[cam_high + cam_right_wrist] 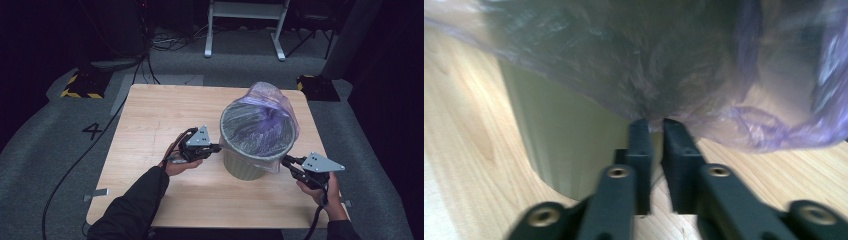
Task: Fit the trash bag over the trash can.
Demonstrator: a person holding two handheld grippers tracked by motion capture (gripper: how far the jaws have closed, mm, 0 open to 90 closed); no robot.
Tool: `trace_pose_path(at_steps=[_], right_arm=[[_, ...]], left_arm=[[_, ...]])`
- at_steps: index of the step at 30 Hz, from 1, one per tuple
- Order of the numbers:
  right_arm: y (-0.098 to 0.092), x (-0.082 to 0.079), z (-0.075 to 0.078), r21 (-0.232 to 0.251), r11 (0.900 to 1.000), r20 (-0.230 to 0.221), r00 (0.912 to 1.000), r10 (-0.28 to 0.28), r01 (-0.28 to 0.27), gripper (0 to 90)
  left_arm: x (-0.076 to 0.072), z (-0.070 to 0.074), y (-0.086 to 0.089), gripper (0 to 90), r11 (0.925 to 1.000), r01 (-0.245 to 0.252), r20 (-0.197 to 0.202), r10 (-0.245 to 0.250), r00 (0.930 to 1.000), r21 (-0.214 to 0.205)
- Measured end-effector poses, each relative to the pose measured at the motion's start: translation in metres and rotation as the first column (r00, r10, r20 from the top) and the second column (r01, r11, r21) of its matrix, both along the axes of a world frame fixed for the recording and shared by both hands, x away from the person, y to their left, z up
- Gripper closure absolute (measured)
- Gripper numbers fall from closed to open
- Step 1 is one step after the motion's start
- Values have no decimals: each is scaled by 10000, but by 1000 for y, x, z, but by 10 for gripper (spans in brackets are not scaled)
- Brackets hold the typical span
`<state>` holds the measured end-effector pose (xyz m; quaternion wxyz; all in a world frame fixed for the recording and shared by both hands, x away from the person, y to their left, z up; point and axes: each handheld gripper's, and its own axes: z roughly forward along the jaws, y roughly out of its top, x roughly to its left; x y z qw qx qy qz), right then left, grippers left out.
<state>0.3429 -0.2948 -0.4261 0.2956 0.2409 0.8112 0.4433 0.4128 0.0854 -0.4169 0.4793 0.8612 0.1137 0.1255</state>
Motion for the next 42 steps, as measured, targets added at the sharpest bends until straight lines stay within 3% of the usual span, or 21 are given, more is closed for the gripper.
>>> trace_pose_path(at_steps=[7,9,13,14,17,21,23,25,26,27,29,30,31,33,37,42], right_arm=[[-1,-2,-14,105,9996,-536,9982,282,-277,900],[-1,-2,-19,93,9994,-718,9968,344,-338,900],[-5,-5,-27,395,9984,-1090,9930,454,-413,900],[-6,-7,-27,382,9982,-1047,9932,503,-465,900],[-9,-17,-19,555,9975,-651,9968,472,-436,700],[-16,-25,-2,1036,9939,-229,9991,-362,384,439],[-20,-27,5,780,9886,363,9906,-1323,1291,331],[-22,-27,10,598,9806,837,9779,-1914,1868,274],[-22,-27,13,574,9777,998,9733,-2067,2018,259],[-23,-27,15,610,9793,1036,9746,-1986,1931,259],[-27,-24,17,1352,9825,558,9890,-1367,1282,261],[-30,-21,18,1799,9784,306,9935,-1095,1023,264],[-31,-20,19,1956,9760,190,9947,-1008,952,263],[-32,-20,22,1763,9788,376,9929,-1125,1042,240],[-24,-31,27,720,9919,1311,9849,-1130,1042,227],[-17,-32,29,530,9948,1729,9804,-947,867,254]], left_arm=[[4,-18,10,900,9997,73,-532,-60,9986,236],[5,-23,10,900,9989,-22,-537,47,9985,467],[4,-28,10,900,9992,-121,-576,143,9982,377],[3,-28,10,900,9993,-157,-524,174,9985,330],[1,-28,8,900,9993,-129,-403,144,9991,352],[-2,-28,9,900,9994,-183,-335,194,9993,308],[-4,-26,10,899,9997,-151,-362,157,9992,183],[-6,-25,10,895,9997,-140,-275,146,9995,196],[-6,-24,11,894,9998,-81,-299,86,9995,178],[-7,-24,10,894,9998,-65,-286,70,9996,172],[-8,-22,9,894,9997,-68,-186,72,9998,253],[-8,-22,9,894,9995,-55,-152,60,9999,303],[-8,-21,8,895,9995,-37,-131,41,9999,310],[-9,-21,7,894,9995,-53,-140,57,9999,310],[-9,-19,7,893,9996,-23,-143,27,9999,265],[-10,-15,6,893,9998,-21,-123,23,9999,176]])
